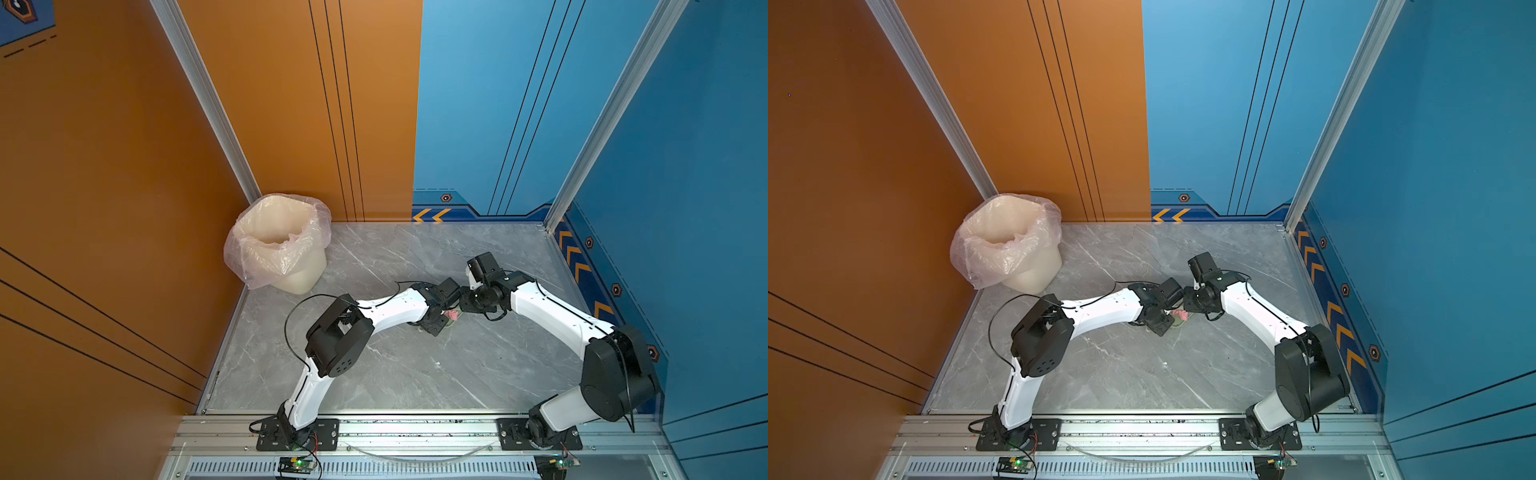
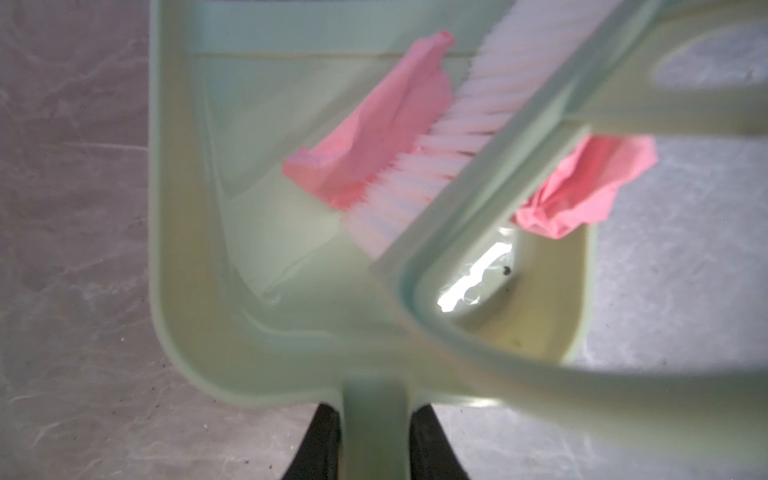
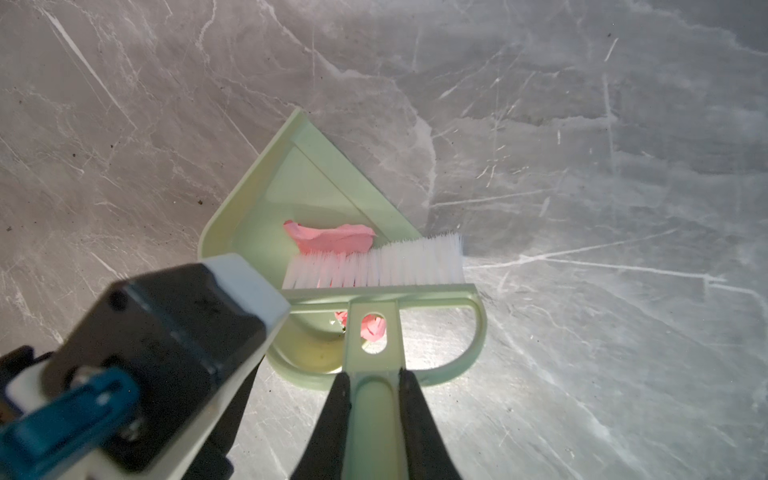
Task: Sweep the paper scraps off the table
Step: 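Sweep the pink scrap into the dustpan with the right brush, then lift the loaded dustpan toward the bin while the right brush draws back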
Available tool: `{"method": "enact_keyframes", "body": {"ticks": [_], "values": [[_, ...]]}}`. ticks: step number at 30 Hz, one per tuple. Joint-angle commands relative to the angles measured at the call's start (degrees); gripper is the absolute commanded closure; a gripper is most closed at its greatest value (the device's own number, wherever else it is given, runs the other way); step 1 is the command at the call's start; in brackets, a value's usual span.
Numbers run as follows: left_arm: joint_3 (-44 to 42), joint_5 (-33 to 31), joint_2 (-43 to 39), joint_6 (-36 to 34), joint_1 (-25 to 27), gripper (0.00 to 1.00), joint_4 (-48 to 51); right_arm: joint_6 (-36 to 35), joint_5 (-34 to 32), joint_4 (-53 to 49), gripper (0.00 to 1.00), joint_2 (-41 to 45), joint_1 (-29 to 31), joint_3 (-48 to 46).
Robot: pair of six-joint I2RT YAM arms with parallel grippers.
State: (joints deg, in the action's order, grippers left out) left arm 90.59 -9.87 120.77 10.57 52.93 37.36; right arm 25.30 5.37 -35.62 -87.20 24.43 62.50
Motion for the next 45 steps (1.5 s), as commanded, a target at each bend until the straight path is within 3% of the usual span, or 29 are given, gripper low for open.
{"method": "enact_keyframes", "body": {"ticks": [1, 7, 17, 28, 37, 45], "values": [[1.3, -0.2, 0.9, 1.0, 0.5, 1.00, 1.5, -1.3, -2.3, -1.8, 1.00, 2.6, 1.0, -0.1], [1.0, 0.4, 0.6, 1.3, 0.2, 1.00, 1.1, -1.8, -4.5, -1.9, 1.00, 3.5, 0.3, 0.0], [-2.2, 7.1, -1.8, 3.9, -2.8, 1.00, -2.4, -3.8, -4.5, -2.6, 1.00, 6.7, -0.4, -1.5], [-3.6, 7.8, -2.7, 4.4, -4.6, 1.00, -2.9, -5.0, -3.8, -4.7, 1.00, 10.5, -2.5, -3.0], [-4.3, 9.1, -3.3, 4.2, -4.9, 1.00, -3.6, -3.5, -4.0, -4.5, 1.00, 12.5, -6.8, -3.8], [-8.0, 13.9, -7.8, 5.6, -6.7, 1.00, -9.3, 1.4, -4.9, -3.1, 1.00, 14.8, -14.6, -6.5]]}}
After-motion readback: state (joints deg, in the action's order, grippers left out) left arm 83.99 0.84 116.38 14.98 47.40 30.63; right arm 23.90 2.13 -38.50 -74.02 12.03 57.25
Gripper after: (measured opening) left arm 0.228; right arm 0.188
